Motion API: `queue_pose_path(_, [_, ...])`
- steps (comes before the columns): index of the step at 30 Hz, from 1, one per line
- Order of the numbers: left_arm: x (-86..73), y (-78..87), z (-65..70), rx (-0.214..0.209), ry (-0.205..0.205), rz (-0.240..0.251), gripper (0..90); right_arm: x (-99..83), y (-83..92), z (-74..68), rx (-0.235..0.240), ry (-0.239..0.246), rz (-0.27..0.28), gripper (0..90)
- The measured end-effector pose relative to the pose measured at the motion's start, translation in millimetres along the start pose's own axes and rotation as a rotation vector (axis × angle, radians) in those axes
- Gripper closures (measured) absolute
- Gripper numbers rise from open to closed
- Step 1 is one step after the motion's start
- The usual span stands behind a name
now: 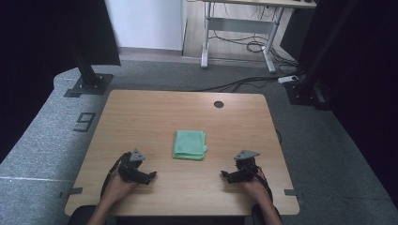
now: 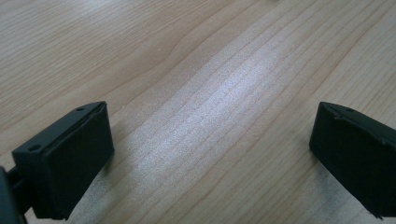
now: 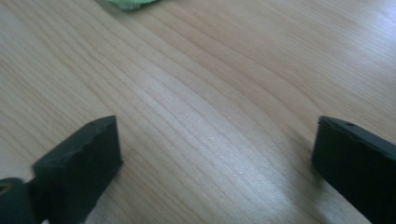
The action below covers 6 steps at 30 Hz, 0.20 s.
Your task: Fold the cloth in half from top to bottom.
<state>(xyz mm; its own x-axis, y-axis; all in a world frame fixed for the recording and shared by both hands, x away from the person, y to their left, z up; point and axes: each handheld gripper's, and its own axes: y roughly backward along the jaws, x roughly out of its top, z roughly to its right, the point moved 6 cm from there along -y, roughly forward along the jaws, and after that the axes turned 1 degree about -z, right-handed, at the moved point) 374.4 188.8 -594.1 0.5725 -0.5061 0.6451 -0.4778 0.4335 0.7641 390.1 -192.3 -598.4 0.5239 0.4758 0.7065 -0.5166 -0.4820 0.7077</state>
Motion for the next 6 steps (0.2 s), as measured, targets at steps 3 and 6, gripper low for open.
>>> queue_pose_path(3, [0.1,-0.1,0.1,0.001,0.001,0.001,0.0,0.2,-0.4,-0.3,-0.001,-0.002,-0.002,0.0])
queue_pose_path(6, [0.2,-0.2,0.2,0.002,0.002,0.0,0.0,0.2,-0.5,-0.2,-0.001,-0.002,-0.002,0.0])
